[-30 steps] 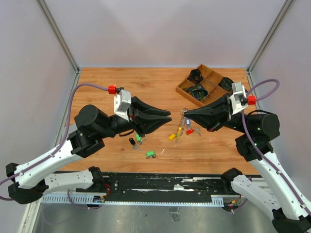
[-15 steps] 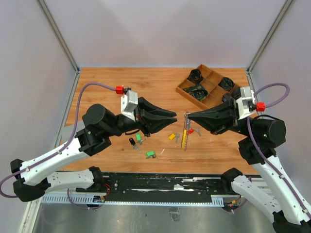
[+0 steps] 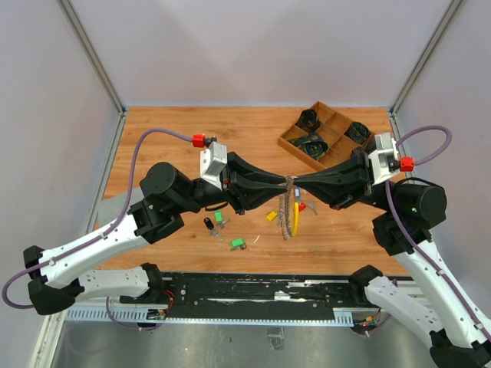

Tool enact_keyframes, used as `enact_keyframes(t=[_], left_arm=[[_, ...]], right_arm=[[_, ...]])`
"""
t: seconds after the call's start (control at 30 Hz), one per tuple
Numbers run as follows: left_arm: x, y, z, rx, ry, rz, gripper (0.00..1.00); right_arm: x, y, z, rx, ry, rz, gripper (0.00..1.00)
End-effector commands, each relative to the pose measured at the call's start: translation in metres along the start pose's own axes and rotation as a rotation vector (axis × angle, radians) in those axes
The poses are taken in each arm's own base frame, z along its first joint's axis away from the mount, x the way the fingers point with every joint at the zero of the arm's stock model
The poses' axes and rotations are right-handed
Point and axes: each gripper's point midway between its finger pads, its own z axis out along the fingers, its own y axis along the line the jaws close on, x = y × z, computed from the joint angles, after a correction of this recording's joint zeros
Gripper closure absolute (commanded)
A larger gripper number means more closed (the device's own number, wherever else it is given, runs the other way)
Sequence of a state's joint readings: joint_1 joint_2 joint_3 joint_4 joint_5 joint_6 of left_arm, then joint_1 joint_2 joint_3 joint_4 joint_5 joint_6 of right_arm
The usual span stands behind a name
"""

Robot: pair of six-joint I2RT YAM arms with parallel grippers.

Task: Put the keys on the keyring

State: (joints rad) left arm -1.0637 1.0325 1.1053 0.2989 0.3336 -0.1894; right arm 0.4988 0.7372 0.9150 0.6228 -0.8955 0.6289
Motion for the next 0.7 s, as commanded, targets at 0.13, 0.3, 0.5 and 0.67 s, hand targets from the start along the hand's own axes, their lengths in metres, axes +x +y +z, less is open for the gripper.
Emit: enact_keyframes(t=[0.13,0.3,0.5,0.67], left_arm=[[-0.0249,-0.0096,0.0037,0.039,-0.071,0.014,0.71],[-0.0282,-0.0101,0.0044,0.040,-0.078,0.016,0.70],[-0.0267,-0.0102,0.0066,0.047,-0.077,0.009,0.69],[-0.0249,-0.0129,0.0095,0.065,-0.074,-0.001,0.69]], right_arm=[[-0.0099,0.0060,0.0006,-0.032,-0.018,-0.048,0.99],[-0.0068,0.0045,0.0009,-0.034,-0.007,-0.049,0.99],[-0.0051,0.0038,0.0011,-0.036,0.002,-0.047,1.00],[-0.0032,0.0039,0.0001,-0.032,0.006,-0.042,0.99]])
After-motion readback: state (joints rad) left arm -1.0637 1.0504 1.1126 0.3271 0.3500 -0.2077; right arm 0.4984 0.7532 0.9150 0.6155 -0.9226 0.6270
